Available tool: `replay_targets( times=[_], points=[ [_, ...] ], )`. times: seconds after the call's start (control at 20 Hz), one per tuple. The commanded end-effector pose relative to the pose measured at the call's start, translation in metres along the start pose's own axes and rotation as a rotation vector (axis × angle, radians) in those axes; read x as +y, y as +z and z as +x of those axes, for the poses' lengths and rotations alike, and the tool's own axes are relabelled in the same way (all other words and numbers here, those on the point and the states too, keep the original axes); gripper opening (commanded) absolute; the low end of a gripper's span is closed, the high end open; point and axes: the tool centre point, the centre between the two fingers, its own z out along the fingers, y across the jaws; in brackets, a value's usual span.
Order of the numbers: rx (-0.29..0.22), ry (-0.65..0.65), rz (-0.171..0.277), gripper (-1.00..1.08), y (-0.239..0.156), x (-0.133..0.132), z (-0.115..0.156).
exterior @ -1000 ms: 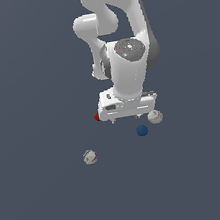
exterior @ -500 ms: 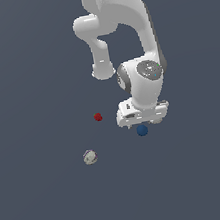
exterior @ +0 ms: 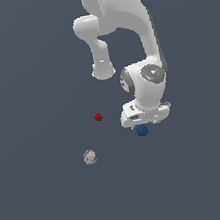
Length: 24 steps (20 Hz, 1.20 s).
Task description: Pick up a designated object from a clutter of objects.
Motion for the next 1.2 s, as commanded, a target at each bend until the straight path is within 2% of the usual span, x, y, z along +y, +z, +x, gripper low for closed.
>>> replay_targets(
  times=[0.0, 0.5, 0.75, 0.8, 1.15],
  points=[
    [0.0, 0.0, 0.0, 1.0, 0.003, 0.0, 0.0],
    [0.001, 0.001, 0.001, 1.0, 0.044, -0.001, -0.001],
    [0.001, 0.001, 0.001, 1.0, 0.051, -0.001, 0.0],
    [0.001, 0.001, 0.001, -1.0, 0.051, -0.001, 0.0],
    [0.001, 0.001, 0.001, -1.0, 0.051, -0.001, 0.0]
  ],
)
